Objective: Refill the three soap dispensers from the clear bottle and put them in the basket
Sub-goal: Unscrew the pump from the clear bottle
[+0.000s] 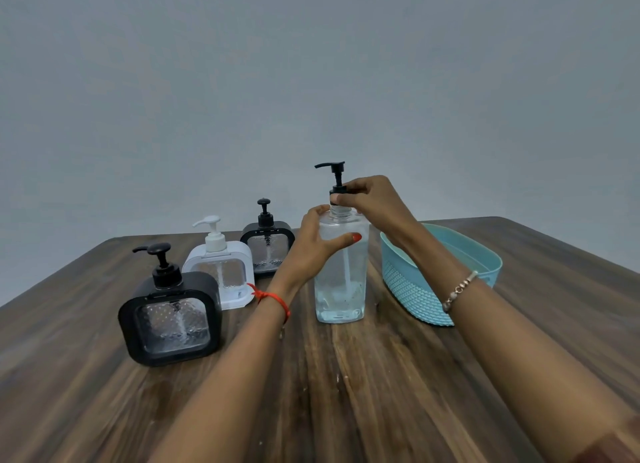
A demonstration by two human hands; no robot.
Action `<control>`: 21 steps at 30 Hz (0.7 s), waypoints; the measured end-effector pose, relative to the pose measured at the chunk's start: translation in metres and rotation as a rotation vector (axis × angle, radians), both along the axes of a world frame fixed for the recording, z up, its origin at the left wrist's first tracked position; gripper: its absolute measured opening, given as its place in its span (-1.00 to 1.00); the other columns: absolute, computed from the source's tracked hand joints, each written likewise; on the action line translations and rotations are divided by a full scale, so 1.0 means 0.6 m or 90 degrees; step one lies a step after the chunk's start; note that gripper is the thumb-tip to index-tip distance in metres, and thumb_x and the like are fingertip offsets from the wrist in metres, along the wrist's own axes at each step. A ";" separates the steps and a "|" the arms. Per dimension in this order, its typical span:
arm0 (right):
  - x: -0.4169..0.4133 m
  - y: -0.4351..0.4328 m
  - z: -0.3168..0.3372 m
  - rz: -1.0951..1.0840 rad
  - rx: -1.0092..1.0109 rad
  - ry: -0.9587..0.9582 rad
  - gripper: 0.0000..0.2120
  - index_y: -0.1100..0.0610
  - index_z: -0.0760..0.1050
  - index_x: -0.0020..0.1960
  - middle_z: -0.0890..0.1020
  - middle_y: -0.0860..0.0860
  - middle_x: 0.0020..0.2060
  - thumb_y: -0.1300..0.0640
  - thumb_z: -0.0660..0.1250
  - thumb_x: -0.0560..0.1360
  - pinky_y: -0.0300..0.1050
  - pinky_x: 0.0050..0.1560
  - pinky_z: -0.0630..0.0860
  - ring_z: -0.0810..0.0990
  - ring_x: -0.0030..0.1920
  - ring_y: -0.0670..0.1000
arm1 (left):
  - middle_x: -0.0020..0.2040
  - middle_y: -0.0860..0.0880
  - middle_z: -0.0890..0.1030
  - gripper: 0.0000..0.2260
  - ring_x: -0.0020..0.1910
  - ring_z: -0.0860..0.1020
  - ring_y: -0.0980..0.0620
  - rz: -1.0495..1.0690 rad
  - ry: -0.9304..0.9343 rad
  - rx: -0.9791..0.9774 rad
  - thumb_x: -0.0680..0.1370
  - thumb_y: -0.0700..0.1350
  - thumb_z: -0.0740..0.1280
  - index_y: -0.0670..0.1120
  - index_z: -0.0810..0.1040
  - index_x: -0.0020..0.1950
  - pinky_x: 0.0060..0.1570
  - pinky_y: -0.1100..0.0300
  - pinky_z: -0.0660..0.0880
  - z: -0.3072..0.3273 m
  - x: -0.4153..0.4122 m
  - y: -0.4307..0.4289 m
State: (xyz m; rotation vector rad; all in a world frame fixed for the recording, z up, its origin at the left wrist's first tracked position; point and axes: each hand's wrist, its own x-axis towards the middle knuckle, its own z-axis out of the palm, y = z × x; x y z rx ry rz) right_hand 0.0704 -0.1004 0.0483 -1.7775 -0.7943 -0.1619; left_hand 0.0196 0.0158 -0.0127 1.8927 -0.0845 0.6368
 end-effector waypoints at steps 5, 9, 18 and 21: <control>0.000 0.002 0.005 -0.045 -0.020 -0.023 -0.80 0.27 0.61 -0.16 0.60 0.07 -0.34 0.16 0.51 0.33 -0.34 -0.28 0.38 0.50 -0.33 -0.09 | 0.31 0.03 0.38 -0.39 0.21 0.39 0.14 -0.002 0.001 -0.004 0.43 -0.02 0.44 -0.05 0.24 0.40 -0.11 0.50 0.35 -0.001 -0.001 0.000; 0.009 -0.009 0.024 0.029 -0.044 0.085 -0.77 0.22 0.58 0.04 0.63 0.09 -0.10 0.38 0.36 0.40 -0.14 -0.04 0.41 0.55 -0.05 0.00 | 0.25 0.04 0.36 -0.39 0.17 0.40 0.12 0.002 0.006 -0.002 0.44 -0.02 0.44 -0.05 0.23 0.40 -0.18 0.54 0.38 0.000 -0.003 -0.001; -0.007 0.002 0.029 -0.020 -0.096 -0.008 -0.72 0.34 0.61 -0.03 0.65 0.14 -0.17 0.17 0.50 0.36 -0.15 -0.19 0.45 0.56 -0.24 -0.06 | 0.31 0.00 0.39 -0.38 0.19 0.42 0.10 -0.007 0.011 -0.015 0.43 -0.02 0.44 -0.06 0.24 0.40 -0.12 0.48 0.36 -0.001 -0.004 -0.003; -0.011 0.001 0.049 -0.008 -0.074 0.018 -0.77 0.31 0.58 0.01 0.63 0.14 -0.08 0.20 0.42 0.43 -0.16 -0.20 0.45 0.54 -0.12 0.00 | 0.32 -0.03 0.38 -0.37 0.19 0.42 0.08 -0.005 0.017 -0.004 0.43 0.00 0.44 -0.06 0.22 0.40 -0.10 0.42 0.37 -0.001 -0.004 -0.001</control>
